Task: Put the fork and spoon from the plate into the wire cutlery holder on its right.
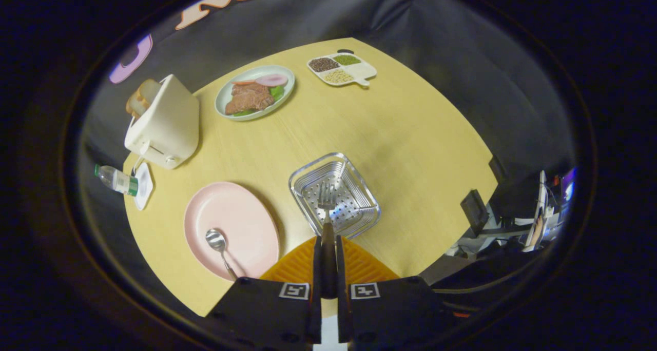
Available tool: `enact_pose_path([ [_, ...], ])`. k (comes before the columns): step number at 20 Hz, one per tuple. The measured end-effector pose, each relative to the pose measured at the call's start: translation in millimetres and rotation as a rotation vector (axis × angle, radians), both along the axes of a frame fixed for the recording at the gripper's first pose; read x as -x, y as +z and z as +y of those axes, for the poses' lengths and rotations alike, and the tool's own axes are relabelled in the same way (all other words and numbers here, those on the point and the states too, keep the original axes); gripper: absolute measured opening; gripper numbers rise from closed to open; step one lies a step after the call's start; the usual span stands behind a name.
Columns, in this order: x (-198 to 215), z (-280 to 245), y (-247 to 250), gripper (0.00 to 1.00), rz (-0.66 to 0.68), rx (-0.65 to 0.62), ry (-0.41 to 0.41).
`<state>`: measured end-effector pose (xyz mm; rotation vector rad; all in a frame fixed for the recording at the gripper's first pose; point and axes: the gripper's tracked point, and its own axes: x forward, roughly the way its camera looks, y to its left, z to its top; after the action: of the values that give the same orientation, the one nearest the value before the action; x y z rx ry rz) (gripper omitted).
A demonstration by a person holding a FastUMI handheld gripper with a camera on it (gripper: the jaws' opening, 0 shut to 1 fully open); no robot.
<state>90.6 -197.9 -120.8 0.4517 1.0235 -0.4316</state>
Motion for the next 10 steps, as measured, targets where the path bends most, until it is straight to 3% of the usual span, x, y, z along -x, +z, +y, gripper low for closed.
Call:
enact_pose_path([
  [1,-2.2,0.0,2.8,0.21,-0.023,-0.012,0.008],
  [6,-2.1,5.1,23.8,1.0,-0.122,-0.018,-0.008],
  [10,5.0,17.7,45.3,1.0,-0.181,0.025,0.024],
])
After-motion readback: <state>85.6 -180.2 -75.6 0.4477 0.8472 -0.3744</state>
